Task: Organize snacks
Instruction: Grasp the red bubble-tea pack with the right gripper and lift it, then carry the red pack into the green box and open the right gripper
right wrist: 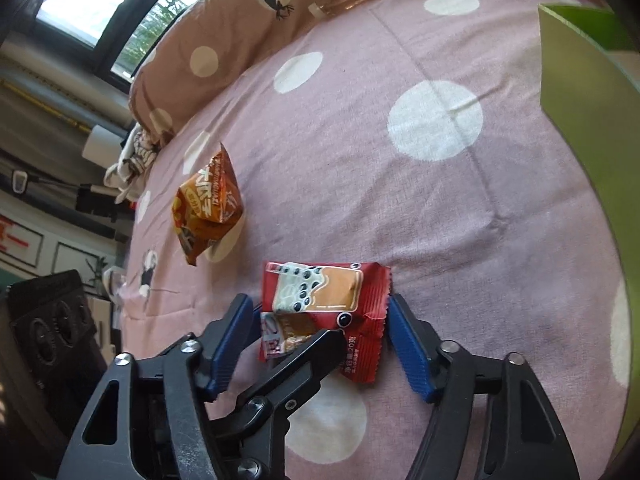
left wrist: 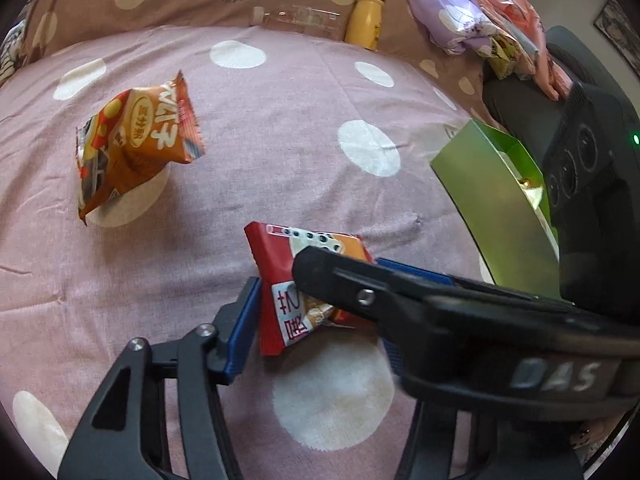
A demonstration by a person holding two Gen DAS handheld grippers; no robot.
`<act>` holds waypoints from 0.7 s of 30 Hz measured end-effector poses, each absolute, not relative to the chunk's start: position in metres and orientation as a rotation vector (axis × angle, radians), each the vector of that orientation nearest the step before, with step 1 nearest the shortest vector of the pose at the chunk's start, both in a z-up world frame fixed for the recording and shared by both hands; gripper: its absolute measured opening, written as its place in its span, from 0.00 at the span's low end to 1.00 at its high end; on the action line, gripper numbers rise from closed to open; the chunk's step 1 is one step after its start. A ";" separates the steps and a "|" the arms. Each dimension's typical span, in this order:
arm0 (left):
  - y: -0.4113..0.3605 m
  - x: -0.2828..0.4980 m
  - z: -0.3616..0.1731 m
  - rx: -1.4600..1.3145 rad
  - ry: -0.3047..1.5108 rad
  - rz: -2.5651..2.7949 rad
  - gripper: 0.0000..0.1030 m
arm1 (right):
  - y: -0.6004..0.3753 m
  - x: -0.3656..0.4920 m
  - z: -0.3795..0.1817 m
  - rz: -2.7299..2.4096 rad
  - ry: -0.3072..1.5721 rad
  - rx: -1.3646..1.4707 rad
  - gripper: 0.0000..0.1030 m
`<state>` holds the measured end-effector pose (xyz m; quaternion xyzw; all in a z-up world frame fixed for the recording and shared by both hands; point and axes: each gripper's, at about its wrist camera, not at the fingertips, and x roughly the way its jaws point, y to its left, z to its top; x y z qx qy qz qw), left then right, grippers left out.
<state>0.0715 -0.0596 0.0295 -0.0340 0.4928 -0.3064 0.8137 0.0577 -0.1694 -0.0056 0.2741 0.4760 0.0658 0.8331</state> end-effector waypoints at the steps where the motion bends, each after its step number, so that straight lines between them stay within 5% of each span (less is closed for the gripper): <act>1: -0.062 0.069 0.033 -0.049 1.034 -0.646 0.50 | -0.170 0.057 -0.005 0.143 1.008 0.578 0.60; 21: -0.167 0.018 0.132 0.122 0.725 -0.797 0.48 | -0.272 -0.033 0.087 0.024 0.643 0.637 0.60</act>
